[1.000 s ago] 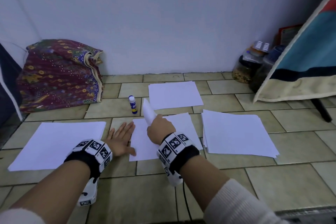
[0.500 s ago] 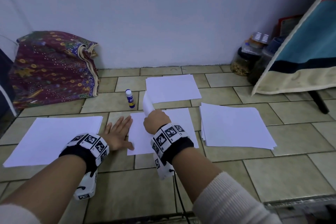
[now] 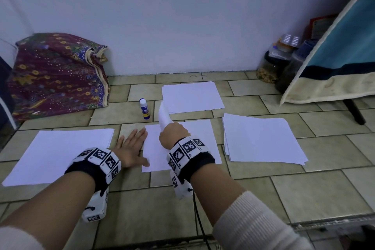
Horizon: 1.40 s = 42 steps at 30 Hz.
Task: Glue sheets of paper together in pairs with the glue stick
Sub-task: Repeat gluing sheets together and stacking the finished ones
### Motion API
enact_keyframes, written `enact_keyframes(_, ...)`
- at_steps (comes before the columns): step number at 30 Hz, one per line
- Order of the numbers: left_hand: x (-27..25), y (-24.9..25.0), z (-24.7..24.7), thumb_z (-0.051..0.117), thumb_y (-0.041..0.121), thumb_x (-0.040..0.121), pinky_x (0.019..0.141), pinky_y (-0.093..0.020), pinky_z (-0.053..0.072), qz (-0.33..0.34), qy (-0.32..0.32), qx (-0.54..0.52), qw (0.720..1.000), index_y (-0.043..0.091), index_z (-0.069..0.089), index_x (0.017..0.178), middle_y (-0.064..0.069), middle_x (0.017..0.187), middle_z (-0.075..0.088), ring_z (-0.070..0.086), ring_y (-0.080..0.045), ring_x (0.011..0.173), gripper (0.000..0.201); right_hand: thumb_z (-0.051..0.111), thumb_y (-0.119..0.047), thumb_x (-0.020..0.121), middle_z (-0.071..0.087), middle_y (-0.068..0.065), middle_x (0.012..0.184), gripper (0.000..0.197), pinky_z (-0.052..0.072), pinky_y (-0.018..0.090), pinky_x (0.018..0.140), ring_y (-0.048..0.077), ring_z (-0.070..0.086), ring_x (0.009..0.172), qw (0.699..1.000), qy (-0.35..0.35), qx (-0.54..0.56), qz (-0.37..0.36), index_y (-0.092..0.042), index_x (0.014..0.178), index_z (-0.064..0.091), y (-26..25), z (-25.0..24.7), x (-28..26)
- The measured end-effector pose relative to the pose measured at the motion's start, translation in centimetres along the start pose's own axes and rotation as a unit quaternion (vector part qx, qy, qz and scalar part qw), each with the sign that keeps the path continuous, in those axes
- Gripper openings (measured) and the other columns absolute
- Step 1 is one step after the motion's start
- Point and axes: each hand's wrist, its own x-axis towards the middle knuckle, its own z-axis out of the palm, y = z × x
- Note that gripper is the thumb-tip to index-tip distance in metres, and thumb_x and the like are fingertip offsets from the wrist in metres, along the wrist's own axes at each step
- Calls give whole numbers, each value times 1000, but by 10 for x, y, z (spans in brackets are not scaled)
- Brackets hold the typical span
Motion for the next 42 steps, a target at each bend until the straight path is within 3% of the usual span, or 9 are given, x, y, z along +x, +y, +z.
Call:
enact_keyframes(6, 2, -1, -2, 55, 48, 89, 117, -38, -9, -4, -10, 13, 1000, 18, -17, 151, 6, 157, -26, -22, -13, 144, 100, 44, -27, 95, 56, 11, 126, 35, 35, 43, 107, 28, 53, 117, 1000, -19, -20, 0, -6, 123, 51, 1, 1, 3)
enact_keyframes(10, 2, -1, -2, 34, 76, 51, 117, -37, -7, -8, -14, 20, 1000, 18, -20, 150, 7, 157, -26, -21, -11, 145, 127, 42, -30, 95, 52, 11, 133, 41, 29, 44, 111, 29, 46, 125, 999, -29, -37, 0, -7, 128, 47, 2, 5, 6)
enact_keyframes(13, 3, -2, 0, 37, 62, 57, 117, -37, -8, -3, -10, 11, 1000, 19, -19, 150, 8, 157, -25, -22, -11, 144, 117, 41, -31, 96, 50, 12, 135, 43, 27, 44, 112, 29, 45, 126, 999, -28, -38, -1, -7, 131, 46, 3, 7, 7)
enact_keyframes(18, 5, -2, 0, 39, 61, 59, 116, -38, -9, -11, -15, 10, 1000, 19, -17, 151, 8, 157, -25, -22, -11, 144, 115, 38, -32, 98, 44, 14, 142, 47, 23, 46, 114, 31, 40, 132, 998, -44, -51, 11, -6, 137, 41, 0, 8, 7)
enact_keyframes(20, 6, -3, 1, 49, 62, 70, 116, -38, -9, -13, -13, 15, 1000, 19, -18, 150, 8, 157, -25, -22, -11, 144, 113, 37, -33, 99, 42, 14, 144, 48, 22, 47, 114, 31, 38, 134, 998, -45, -51, 13, -6, 138, 40, 0, 7, 8)
enact_keyframes(23, 7, -3, 2, 58, 46, 89, 117, -39, -9, -11, -6, 17, 1000, 19, -18, 151, 7, 156, -26, -23, -12, 144, 101, 35, -32, 99, 40, 15, 145, 47, 20, 48, 115, 31, 37, 134, 998, -38, -58, 8, -6, 138, 40, -1, 7, 6)
enact_keyframes(29, 7, -1, 1, 57, 45, 89, 117, -39, -9, -13, -12, 22, 1000, 18, -18, 150, 7, 156, -28, -24, -12, 144, 101, 34, -30, 100, 32, 17, 149, 49, 14, 49, 116, 33, 31, 138, 996, -43, -75, 6, -4, 142, 34, -2, 6, 2)
enact_keyframes(37, 4, -2, 0, 58, 44, 90, 117, -39, -10, -4, -21, 12, 1000, 18, -18, 150, 7, 156, -28, -25, -12, 144, 101, 43, -27, 96, 57, 11, 126, 34, 32, 44, 109, 29, 51, 120, 996, -27, -79, -37, -7, 121, 54, 6, 1, 0)
enact_keyframes(42, 3, -3, 0, 58, 43, 90, 117, -38, -10, 0, -22, 10, 1000, 18, -18, 151, 7, 156, -26, -24, -12, 144, 100, 45, -24, 95, 60, 13, 119, 29, 40, 41, 104, 29, 56, 112, 994, -35, -88, -61, -4, 114, 57, 12, -4, -4)
